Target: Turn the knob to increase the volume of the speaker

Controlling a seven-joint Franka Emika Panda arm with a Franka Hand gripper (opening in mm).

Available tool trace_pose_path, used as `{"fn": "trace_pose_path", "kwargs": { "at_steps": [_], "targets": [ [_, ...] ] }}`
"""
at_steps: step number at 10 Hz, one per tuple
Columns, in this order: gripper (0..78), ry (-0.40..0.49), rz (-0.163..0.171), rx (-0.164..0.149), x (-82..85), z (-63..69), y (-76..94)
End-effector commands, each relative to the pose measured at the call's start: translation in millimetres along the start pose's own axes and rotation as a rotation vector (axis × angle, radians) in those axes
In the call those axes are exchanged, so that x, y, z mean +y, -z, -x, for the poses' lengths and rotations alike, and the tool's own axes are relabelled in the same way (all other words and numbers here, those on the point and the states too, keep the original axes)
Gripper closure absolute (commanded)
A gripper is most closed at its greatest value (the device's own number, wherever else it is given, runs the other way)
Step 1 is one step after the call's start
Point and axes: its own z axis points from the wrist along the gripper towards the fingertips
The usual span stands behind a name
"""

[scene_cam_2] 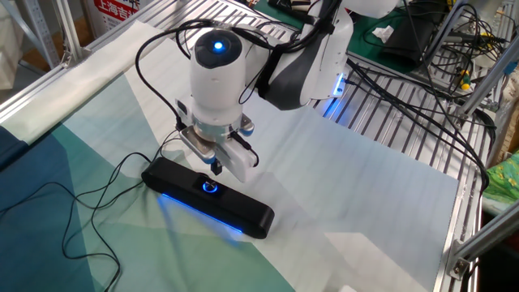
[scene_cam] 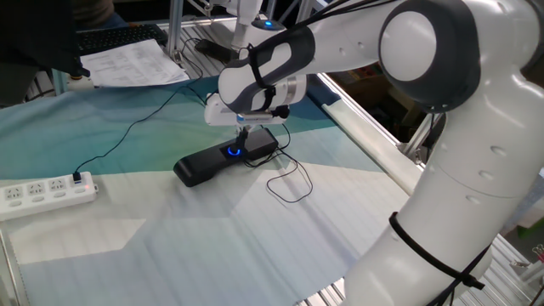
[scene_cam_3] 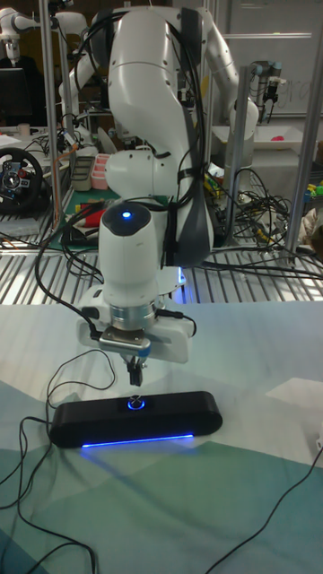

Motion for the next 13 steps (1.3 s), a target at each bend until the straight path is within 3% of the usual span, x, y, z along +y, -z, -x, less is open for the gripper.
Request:
{"fn": "trace_pose_path", "kwargs": {
  "at_steps": [1,4,5,13],
  "targets": [
    [77.6,0.007,0.001,-0.01,3.3,6.0,-8.4],
    [77.6,0.018,0.0,-0.01,4.7,8.6,-10.8],
    [0.1,0.023,-0.001,-0.008,5.1,9.4,-10.5],
    [0.1,0.023,-0.001,-0.008,5.1,9.4,-10.5]
  ]
}}
